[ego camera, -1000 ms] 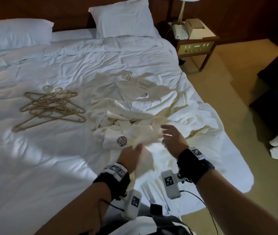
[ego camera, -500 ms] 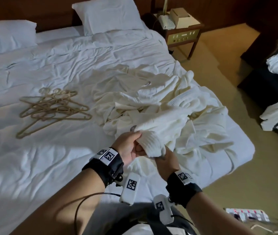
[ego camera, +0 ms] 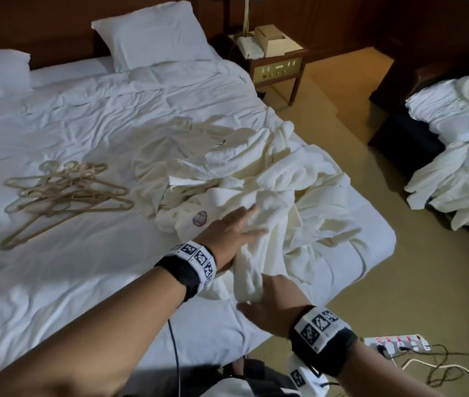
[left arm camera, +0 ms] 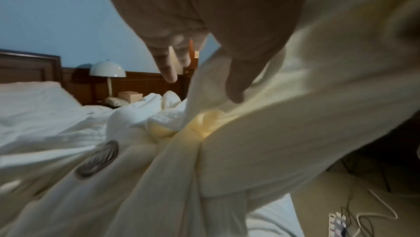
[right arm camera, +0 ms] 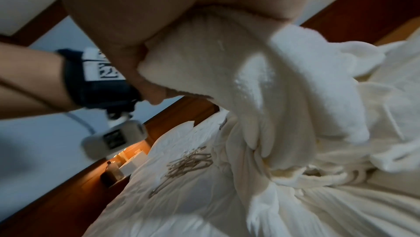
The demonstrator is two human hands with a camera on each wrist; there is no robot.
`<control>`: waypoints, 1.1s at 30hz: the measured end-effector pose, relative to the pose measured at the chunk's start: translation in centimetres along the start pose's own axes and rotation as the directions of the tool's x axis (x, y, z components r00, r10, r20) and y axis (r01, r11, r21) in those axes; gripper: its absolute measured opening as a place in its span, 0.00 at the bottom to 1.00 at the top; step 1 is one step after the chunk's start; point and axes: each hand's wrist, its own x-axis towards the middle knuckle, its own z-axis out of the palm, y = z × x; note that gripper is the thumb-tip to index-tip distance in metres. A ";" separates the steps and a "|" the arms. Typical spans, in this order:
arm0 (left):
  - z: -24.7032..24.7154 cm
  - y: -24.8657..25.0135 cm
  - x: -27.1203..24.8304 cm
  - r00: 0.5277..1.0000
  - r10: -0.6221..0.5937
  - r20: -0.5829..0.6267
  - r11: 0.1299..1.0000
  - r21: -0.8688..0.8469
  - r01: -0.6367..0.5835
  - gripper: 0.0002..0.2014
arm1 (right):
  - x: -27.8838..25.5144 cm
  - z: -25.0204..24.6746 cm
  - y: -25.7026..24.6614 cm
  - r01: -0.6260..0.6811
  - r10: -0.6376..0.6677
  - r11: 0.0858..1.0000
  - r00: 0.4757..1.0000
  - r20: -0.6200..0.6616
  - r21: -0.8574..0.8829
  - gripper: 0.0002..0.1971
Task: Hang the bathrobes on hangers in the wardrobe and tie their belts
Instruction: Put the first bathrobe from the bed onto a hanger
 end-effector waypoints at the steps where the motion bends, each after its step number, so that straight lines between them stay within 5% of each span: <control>1: 0.4 0.1 0.6 0.998 0.009 0.060 0.999 0.043 -0.012 0.27 | -0.7 -0.1 0.2 -0.010 0.011 0.999 0.999 0.036 -0.033 0.20; 4: 1.9 0.2 1.0 0.977 -0.060 0.205 0.985 0.170 0.025 0.18 | -2.8 -1.2 2.4 -0.049 0.048 0.999 0.997 0.056 0.017 0.17; 7: 3.3 0.4 0.2 0.995 -0.047 0.092 0.983 0.182 0.030 0.04 | -3.2 -3.5 6.0 -0.158 0.161 0.982 0.987 -0.022 0.104 0.12; 10: 2.5 1.9 0.2 0.989 -0.150 -0.006 0.986 -0.071 0.149 0.09 | -2.0 -6.8 8.5 -0.241 0.248 0.969 0.957 -0.154 0.062 0.13; 17: -6.0 2.5 1.1 0.959 -0.128 -0.252 0.991 0.000 0.132 0.13 | 2.9 -16.2 6.0 -0.138 0.094 0.988 0.887 -0.453 -0.066 0.14; 25: -14.1 0.1 -3.1 0.900 -0.274 -0.338 0.960 -0.148 0.237 0.15 | 7.5 -21.3 -0.2 0.029 -0.233 0.926 0.831 -0.505 -0.378 0.12; 33: -11.4 -6.0 -10.2 0.757 -0.616 -0.219 0.727 -0.528 0.439 0.10 | 13.3 -15.7 -2.2 0.020 -0.077 0.988 0.922 -0.379 -0.153 0.04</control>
